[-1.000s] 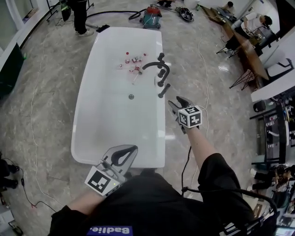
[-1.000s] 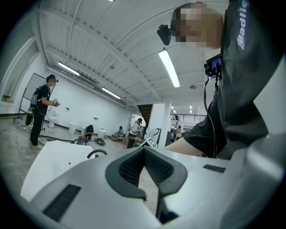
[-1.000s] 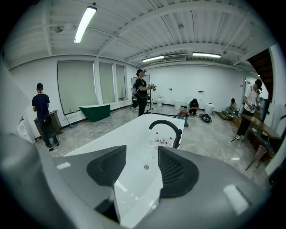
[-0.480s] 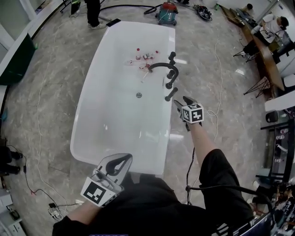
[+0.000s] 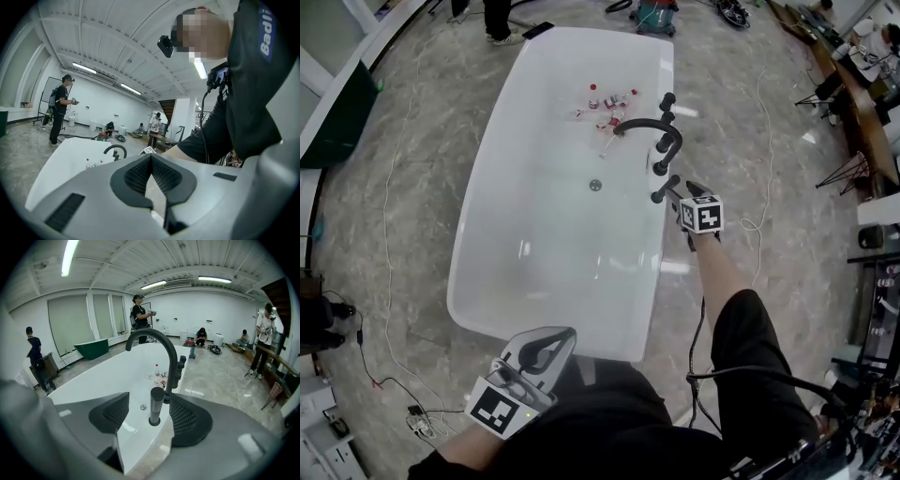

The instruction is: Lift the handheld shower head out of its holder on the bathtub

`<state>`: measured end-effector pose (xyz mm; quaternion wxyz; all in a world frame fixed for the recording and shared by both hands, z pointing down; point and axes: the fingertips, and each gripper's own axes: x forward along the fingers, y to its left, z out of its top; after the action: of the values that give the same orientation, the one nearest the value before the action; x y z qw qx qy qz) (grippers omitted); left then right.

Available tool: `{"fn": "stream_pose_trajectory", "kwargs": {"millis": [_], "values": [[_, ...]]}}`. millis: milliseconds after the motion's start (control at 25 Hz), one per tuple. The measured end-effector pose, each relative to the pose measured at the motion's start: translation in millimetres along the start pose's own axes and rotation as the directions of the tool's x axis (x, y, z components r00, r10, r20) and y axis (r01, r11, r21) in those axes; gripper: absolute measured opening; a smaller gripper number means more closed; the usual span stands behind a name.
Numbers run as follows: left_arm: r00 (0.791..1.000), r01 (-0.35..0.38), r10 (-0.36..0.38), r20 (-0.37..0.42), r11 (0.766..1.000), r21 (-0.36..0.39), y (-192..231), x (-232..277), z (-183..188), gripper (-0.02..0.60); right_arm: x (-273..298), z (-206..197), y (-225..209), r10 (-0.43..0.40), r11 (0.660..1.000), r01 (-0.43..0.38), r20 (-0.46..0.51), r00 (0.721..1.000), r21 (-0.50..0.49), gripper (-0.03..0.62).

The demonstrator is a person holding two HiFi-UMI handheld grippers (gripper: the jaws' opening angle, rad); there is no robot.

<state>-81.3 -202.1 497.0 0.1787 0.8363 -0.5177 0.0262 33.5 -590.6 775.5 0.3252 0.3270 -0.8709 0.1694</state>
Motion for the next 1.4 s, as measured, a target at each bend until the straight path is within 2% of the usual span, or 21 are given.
{"fn": "stream_pose_trajectory", "kwargs": {"millis": [120, 560, 640, 720, 760, 1040, 1400], "values": [[1.0, -0.003, 0.003, -0.02, 1.0, -0.012, 6, 5, -11, 0.005, 20, -1, -9, -0.013, 1.0, 0.013, -0.002, 1.0, 0.025, 0.235], [0.995, -0.04, 0.036, -0.09, 0.998, -0.044, 30, 11, -49, 0.005, 84, -24, -22, -0.044, 0.999, 0.046, -0.058, 0.997, 0.02, 0.233], [0.994, -0.047, 0.042, -0.104, 0.998, -0.05, 32, 10, -56, 0.005, 89, -27, -24, -0.054, 0.998, 0.055, -0.06, 0.997, 0.022, 0.214], [0.992, -0.06, 0.053, -0.111, 0.996, -0.06, 33, 8, -60, 0.005, 89, -28, -27, -0.07, 0.997, 0.072, -0.067, 0.995, 0.02, 0.137], [0.992, -0.066, 0.058, -0.108, 0.996, -0.063, 34, 8, -59, 0.005, 89, -28, -27, -0.076, 0.997, 0.078, -0.071, 0.995, 0.021, 0.135], [0.996, -0.049, 0.045, -0.075, 0.998, -0.05, 27, 4, -41, 0.005, 54, -28, -16, -0.097, 0.994, 0.1, -0.06, 0.993, 0.051, 0.133], [0.999, 0.038, -0.038, 0.009, 0.999, -0.016, -5, -5, 0, 0.005, -44, 2, 16, -0.115, 0.993, 0.115, 0.005, 0.993, 0.04, 0.133]]}}
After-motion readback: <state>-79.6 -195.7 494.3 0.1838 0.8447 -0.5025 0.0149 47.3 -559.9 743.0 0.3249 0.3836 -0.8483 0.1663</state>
